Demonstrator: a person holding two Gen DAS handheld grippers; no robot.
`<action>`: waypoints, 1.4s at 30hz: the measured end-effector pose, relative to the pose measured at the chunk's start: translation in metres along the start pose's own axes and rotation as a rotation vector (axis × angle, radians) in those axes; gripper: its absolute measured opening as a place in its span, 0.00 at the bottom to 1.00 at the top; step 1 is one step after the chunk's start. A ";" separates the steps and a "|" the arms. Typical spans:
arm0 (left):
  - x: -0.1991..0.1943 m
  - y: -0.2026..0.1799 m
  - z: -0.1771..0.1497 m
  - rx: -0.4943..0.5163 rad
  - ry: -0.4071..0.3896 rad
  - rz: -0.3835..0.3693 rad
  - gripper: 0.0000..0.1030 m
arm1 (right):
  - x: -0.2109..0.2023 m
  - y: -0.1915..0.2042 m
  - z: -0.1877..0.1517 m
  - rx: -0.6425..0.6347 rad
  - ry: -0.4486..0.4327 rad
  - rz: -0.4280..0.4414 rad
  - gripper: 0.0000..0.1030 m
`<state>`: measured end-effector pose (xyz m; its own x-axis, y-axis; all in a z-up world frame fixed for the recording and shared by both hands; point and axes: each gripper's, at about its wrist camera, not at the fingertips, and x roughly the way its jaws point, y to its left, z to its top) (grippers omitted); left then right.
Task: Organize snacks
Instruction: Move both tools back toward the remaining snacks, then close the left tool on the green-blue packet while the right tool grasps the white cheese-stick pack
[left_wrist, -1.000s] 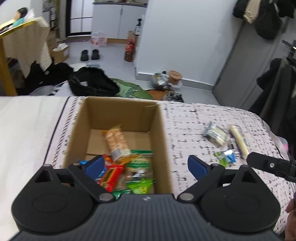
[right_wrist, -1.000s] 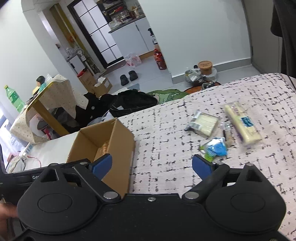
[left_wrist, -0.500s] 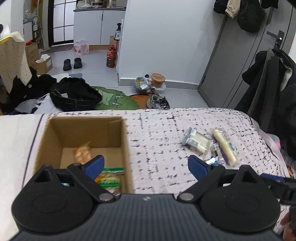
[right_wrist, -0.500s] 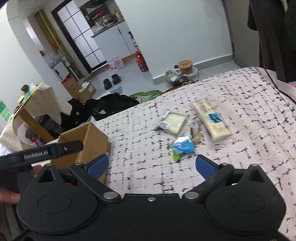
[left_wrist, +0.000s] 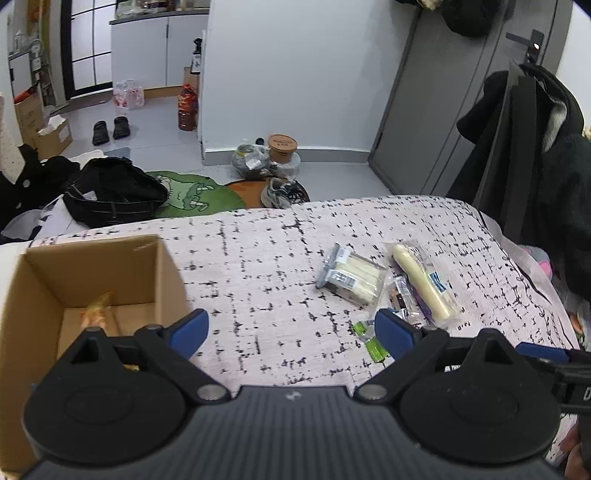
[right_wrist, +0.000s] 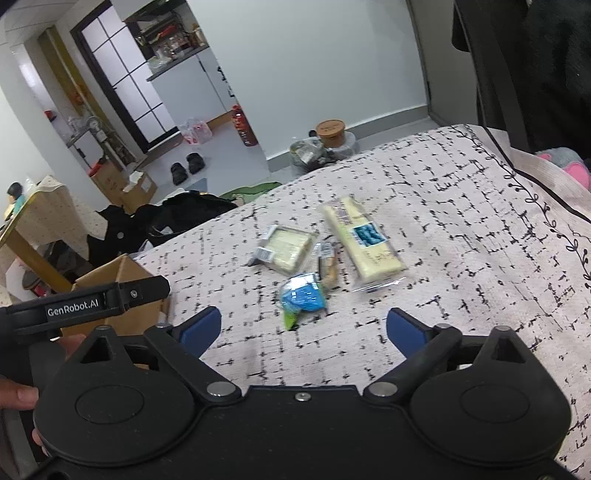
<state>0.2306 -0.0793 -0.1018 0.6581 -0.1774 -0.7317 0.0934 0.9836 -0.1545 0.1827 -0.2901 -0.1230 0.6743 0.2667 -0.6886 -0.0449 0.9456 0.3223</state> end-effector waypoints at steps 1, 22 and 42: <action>0.004 -0.002 0.000 -0.001 0.006 -0.009 0.93 | 0.001 -0.002 0.001 0.002 -0.001 -0.005 0.89; 0.092 -0.044 -0.008 -0.070 0.136 -0.082 0.82 | 0.034 -0.044 0.018 -0.001 0.026 -0.073 0.58; 0.116 -0.053 -0.005 -0.037 0.191 -0.056 0.24 | 0.072 -0.050 0.038 -0.042 0.007 -0.044 0.59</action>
<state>0.2976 -0.1526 -0.1817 0.4989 -0.2382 -0.8333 0.0960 0.9708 -0.2200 0.2615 -0.3256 -0.1645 0.6711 0.2261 -0.7060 -0.0461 0.9633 0.2646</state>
